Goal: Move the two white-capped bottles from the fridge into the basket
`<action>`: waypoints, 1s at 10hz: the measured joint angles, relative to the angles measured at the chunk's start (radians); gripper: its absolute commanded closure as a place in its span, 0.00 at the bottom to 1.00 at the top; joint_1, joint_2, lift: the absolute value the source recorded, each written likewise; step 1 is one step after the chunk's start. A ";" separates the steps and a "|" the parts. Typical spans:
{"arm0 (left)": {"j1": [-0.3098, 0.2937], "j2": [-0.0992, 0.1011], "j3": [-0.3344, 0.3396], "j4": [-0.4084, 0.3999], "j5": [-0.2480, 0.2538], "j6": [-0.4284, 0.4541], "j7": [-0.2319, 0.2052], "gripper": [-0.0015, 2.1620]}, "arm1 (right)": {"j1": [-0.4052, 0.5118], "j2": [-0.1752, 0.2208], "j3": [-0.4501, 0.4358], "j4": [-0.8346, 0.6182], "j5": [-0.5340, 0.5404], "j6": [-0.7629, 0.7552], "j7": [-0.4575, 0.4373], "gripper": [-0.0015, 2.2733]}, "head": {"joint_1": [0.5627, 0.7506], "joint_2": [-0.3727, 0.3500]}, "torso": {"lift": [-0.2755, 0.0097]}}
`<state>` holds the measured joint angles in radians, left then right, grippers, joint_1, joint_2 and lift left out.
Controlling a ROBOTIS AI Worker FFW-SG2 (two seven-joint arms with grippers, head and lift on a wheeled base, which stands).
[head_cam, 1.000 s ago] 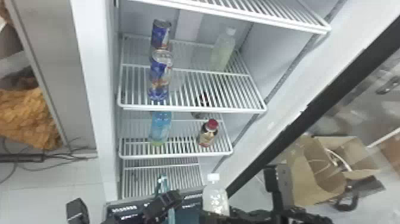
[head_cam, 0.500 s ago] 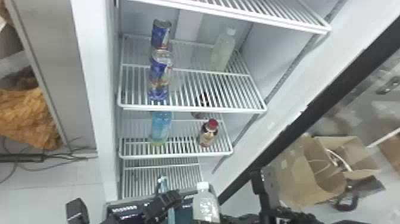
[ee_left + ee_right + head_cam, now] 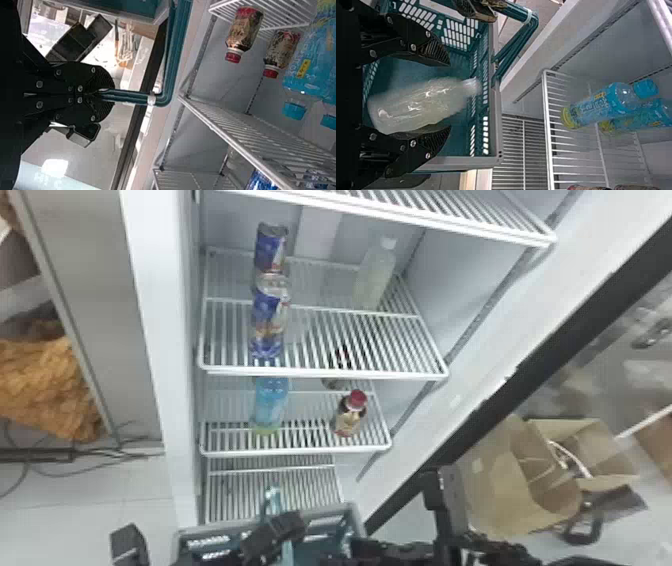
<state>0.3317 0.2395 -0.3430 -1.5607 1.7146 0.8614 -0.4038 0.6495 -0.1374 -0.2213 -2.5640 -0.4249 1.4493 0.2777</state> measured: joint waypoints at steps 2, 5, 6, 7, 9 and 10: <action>0.000 0.000 0.001 -0.001 0.000 0.000 -0.002 0.54 | 0.000 0.001 0.000 -0.002 0.006 -0.018 0.002 0.24 | 0.70 0.03 | 0.97; 0.002 0.000 0.002 -0.001 0.000 0.000 -0.001 0.54 | 0.048 0.033 -0.027 -0.095 0.125 -0.237 0.002 0.24 | 0.70 0.03 | 0.97; 0.002 0.000 0.002 -0.001 0.001 0.000 -0.001 0.54 | 0.067 0.041 -0.035 -0.113 0.147 -0.350 0.000 0.23 | 0.70 0.03 | 0.97; 0.002 0.000 0.001 -0.001 0.001 0.000 -0.001 0.54 | 0.078 0.044 -0.041 -0.117 0.153 -0.467 -0.010 0.22 | 0.70 0.03 | 0.97; 0.002 0.000 -0.001 -0.001 0.002 0.000 -0.001 0.54 | 0.079 0.048 -0.044 -0.079 0.152 -0.751 -0.040 0.19 | 0.70 0.03 | 0.97; 0.002 0.000 -0.002 -0.001 0.002 0.000 -0.001 0.54 | 0.065 0.052 -0.045 -0.051 0.149 -0.863 -0.053 0.17 | 0.70 0.03 | 0.97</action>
<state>0.3337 0.2393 -0.3453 -1.5621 1.7170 0.8618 -0.4049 0.7144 -0.0854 -0.2666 -2.6146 -0.2760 0.5860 0.2244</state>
